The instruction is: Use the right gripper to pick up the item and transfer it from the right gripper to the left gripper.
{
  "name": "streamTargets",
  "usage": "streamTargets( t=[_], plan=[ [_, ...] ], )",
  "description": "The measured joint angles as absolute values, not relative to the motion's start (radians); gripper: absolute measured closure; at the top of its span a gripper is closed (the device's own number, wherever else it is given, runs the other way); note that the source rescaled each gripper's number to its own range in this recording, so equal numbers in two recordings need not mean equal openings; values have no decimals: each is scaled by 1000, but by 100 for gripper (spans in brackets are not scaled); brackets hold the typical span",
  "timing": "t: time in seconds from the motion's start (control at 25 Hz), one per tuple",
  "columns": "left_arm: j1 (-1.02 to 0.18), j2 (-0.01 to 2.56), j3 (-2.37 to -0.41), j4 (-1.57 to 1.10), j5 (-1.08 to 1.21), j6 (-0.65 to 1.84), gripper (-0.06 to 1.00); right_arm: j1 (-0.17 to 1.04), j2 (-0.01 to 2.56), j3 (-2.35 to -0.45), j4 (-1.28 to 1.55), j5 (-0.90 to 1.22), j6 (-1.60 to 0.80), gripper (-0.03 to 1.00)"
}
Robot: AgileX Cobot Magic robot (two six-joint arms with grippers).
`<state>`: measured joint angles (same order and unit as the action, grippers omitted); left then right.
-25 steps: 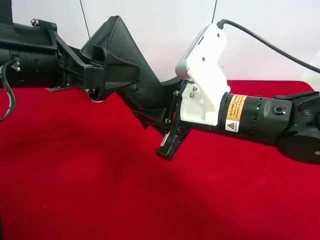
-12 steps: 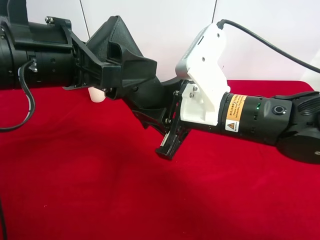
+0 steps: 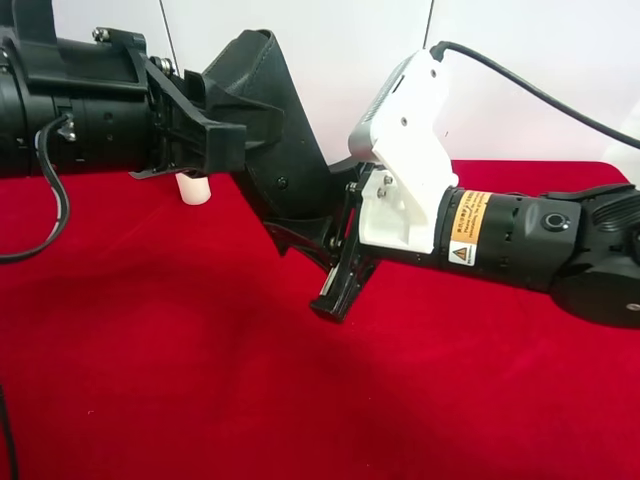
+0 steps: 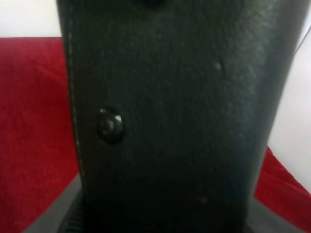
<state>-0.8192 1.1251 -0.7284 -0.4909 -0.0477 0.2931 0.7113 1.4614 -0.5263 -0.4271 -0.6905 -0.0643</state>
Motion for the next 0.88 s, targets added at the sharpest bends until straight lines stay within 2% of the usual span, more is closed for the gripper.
streamTargets(
  t=[0.88],
  plan=[
    [-819, 1125, -728, -492, -47, 293, 82, 711, 1463, -526, -427, -693, -64, 97]
  ],
)
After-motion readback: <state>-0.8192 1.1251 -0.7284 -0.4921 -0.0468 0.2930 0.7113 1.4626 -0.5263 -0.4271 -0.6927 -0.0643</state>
